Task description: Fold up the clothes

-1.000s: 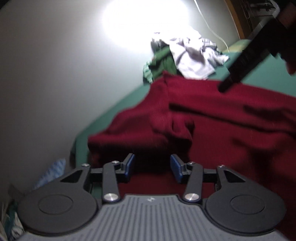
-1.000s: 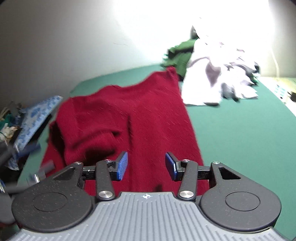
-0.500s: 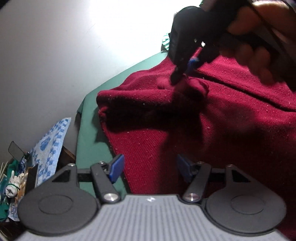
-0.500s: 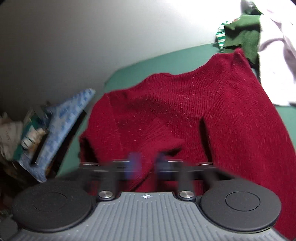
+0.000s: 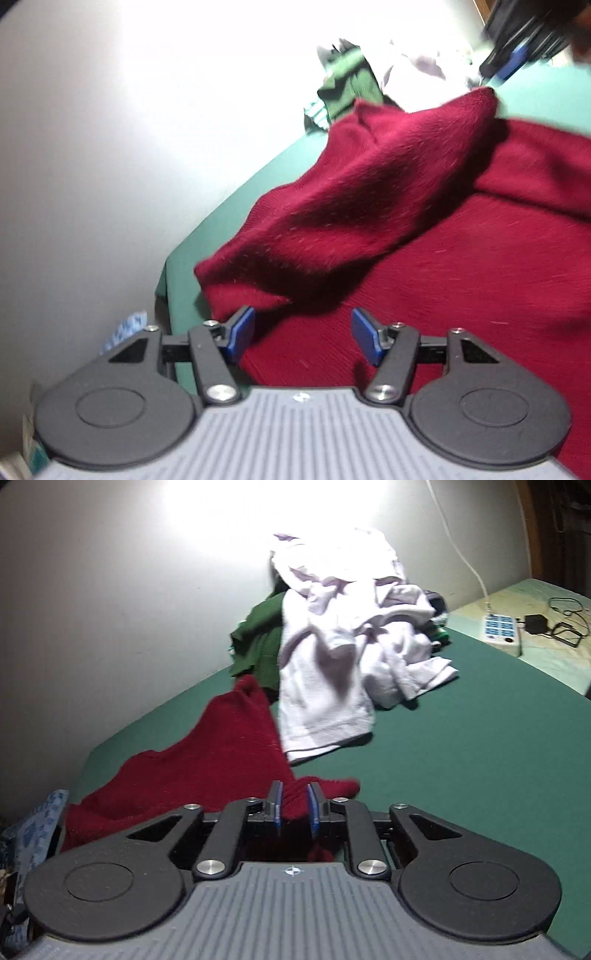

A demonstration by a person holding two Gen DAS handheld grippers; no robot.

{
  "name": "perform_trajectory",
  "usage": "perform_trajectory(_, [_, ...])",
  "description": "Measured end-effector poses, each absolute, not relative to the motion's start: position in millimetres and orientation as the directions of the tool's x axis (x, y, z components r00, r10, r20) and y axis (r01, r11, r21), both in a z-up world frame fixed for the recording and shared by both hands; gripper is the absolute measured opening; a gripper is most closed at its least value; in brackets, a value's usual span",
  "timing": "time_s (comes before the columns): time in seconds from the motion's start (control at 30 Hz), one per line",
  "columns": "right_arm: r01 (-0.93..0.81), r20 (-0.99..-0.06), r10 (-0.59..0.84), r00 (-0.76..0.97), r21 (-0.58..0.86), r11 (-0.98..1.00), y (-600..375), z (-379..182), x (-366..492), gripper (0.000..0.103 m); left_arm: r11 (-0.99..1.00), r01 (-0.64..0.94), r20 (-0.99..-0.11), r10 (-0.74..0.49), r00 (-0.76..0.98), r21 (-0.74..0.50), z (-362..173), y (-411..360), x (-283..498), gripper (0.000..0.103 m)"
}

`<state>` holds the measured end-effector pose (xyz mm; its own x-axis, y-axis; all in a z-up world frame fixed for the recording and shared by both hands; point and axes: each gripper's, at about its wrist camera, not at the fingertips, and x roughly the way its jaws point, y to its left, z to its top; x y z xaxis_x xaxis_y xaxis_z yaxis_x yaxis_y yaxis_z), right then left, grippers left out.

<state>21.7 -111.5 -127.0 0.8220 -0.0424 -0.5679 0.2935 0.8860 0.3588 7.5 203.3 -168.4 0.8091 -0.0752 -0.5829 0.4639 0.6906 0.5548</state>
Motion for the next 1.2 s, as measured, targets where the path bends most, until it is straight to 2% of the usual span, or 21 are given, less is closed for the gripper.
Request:
perform_trajectory(0.1, [0.226, -0.549, -0.025, 0.836, 0.303, 0.926, -101, -121, 10, 0.031, 0.656, 0.471, -0.579, -0.063, 0.813, 0.590, -173, 200, 36, 0.064])
perform_trajectory(0.17, [0.160, -0.542, 0.000, 0.840, 0.249, 0.955, -89, -119, 7, 0.044, 0.662, 0.477, -0.598, -0.055, 0.800, 0.578, -178, 201, 51, 0.067])
perform_trajectory(0.2, [0.126, -0.550, 0.018, 0.835, 0.224, 0.966, -84, -120, 8, 0.045, 0.669, 0.475, -0.597, -0.058, 0.800, 0.572, -179, 202, 54, 0.068])
perform_trajectory(0.33, [0.014, -0.612, 0.093, 0.785, 0.168, 0.986, -71, -132, 12, 0.045, 0.706, 0.458, -0.588, -0.073, 0.806, 0.540, -181, 207, 57, 0.069])
perform_trajectory(0.43, [0.023, -0.640, 0.044, 0.767, 0.096, 0.995, -70, -139, 18, 0.045, 0.732, 0.439, -0.579, -0.075, 0.812, 0.521, -184, 210, 55, 0.069])
perform_trajectory(0.6, [0.042, -0.625, 0.065, 0.778, 0.156, 0.987, -79, -146, 38, 0.045, 0.720, 0.419, -0.557, -0.053, 0.829, 0.553, -186, 205, 47, 0.068])
perform_trajectory(0.67, [0.033, -0.637, 0.079, 0.766, 0.163, 0.986, -80, -147, 48, 0.007, 0.716, 0.424, -0.562, -0.053, 0.825, 0.554, -185, 205, 46, 0.067])
perform_trajectory(0.73, [0.025, -0.622, 0.118, 0.774, 0.217, 0.976, -84, -140, 53, 0.007, 0.722, 0.439, -0.586, -0.058, 0.809, 0.535, -182, 205, 49, 0.064])
perform_trajectory(0.8, [0.021, -0.567, 0.129, 0.813, 0.251, 0.968, -89, -122, 59, 0.007, 0.728, 0.451, -0.605, -0.062, 0.794, 0.517, -179, 205, 53, 0.052])
perform_trajectory(0.9, [0.016, -0.458, 0.093, 0.884, 0.230, 0.973, -93, -94, 69, 0.007, 0.739, 0.442, -0.610, -0.053, 0.791, 0.509, -177, 202, 59, 0.051])
perform_trajectory(0.93, [0.011, -0.432, 0.084, 0.898, 0.213, 0.977, -94, -89, 74, 0.009, 0.743, 0.434, -0.607, -0.047, 0.793, 0.510, -176, 202, 61, 0.052])
perform_trajectory(1.0, [-0.021, -0.491, 0.090, 0.867, 0.145, 0.989, -91, -96, 92, 0.025, 0.753, 0.425, -0.611, -0.039, 0.791, 0.502, -180, 201, 64, 0.053])
perform_trajectory(1.03, [-0.020, -0.534, 0.079, 0.842, 0.116, 0.993, -89, -104, 99, 0.040, 0.759, 0.420, -0.613, -0.035, 0.789, 0.497, -182, 201, 65, 0.053])
perform_trajectory(1.07, [0.006, -0.566, 0.052, 0.823, 0.101, 0.995, -89, -112, 101, 0.046, 0.765, 0.416, -0.616, -0.032, 0.787, 0.492, -184, 201, 67, 0.053])
perform_trajectory(1.1, [0.043, -0.581, 0.027, 0.813, 0.107, 0.993, -92, -119, 99, 0.046, 0.765, 0.412, -0.613, -0.030, 0.790, 0.495, -186, 201, 66, 0.053])
perform_trajectory(1.2, [0.112, -0.582, 0.089, 0.808, 0.301, 0.947, -117, -129, 82, 0.046, 0.765, 0.406, -0.602, -0.030, 0.798, 0.499, -190, 201, 65, 0.053])
